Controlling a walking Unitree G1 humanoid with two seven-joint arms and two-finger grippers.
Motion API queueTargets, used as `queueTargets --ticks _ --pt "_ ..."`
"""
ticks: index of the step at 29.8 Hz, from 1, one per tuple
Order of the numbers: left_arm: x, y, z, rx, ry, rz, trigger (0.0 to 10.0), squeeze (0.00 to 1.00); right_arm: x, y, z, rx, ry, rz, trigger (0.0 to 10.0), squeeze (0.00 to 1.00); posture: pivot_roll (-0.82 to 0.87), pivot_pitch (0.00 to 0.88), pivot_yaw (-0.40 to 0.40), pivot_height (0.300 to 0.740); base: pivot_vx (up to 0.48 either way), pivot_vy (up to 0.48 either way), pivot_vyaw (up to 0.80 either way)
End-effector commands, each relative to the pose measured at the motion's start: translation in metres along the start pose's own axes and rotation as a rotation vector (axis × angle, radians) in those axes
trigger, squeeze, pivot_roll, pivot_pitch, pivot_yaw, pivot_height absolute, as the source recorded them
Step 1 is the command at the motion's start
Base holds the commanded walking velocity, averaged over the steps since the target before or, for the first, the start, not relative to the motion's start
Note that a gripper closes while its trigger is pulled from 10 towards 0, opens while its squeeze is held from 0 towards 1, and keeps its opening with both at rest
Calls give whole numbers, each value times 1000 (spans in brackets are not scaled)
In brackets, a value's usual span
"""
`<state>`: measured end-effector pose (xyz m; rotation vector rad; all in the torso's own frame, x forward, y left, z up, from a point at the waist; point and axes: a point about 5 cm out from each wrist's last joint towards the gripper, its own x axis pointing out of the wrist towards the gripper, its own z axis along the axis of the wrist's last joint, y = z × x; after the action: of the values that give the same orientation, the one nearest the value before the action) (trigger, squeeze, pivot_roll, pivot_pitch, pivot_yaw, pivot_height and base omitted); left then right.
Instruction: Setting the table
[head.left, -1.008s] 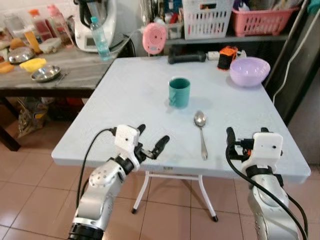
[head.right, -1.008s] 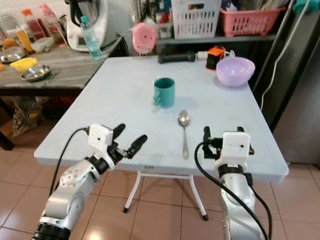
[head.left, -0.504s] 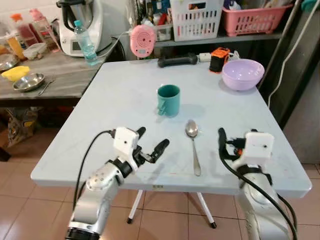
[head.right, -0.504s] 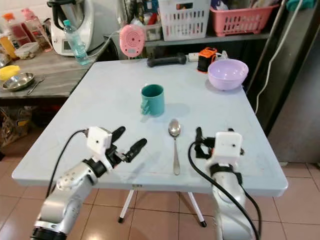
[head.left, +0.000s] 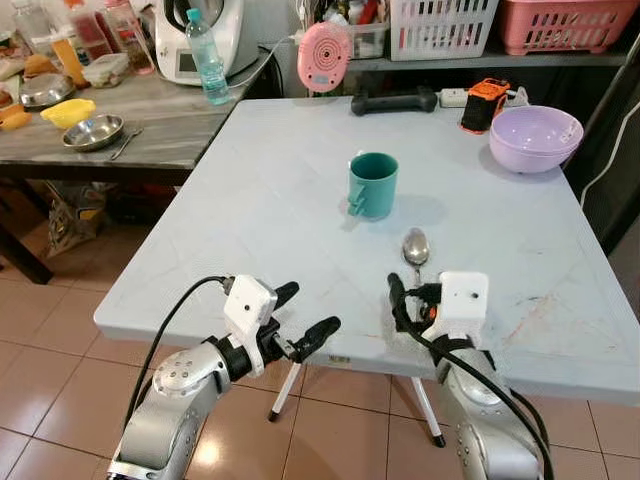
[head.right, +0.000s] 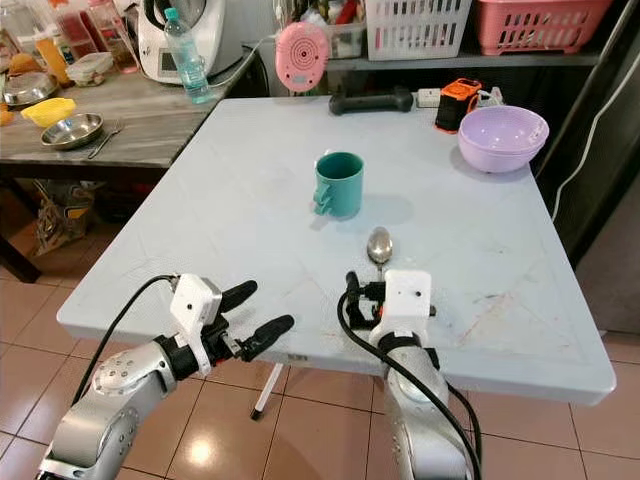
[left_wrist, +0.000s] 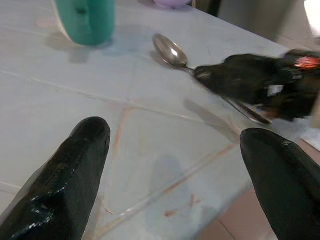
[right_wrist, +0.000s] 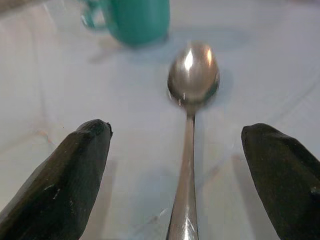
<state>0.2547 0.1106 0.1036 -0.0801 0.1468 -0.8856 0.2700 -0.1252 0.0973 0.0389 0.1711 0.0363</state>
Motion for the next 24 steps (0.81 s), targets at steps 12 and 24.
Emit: queueTargets --ticks 12,24 --pt "-2 -12 10 -13 -10 -68 10000 0 25 13 6 48 47 -8 8510 0 -91 75 103 740 0 0 0" --pt "-2 -19 15 -65 8 -169 10000 0 29 15 -2 104 125 -54 0 0 -92 77 100 740 0 0 0"
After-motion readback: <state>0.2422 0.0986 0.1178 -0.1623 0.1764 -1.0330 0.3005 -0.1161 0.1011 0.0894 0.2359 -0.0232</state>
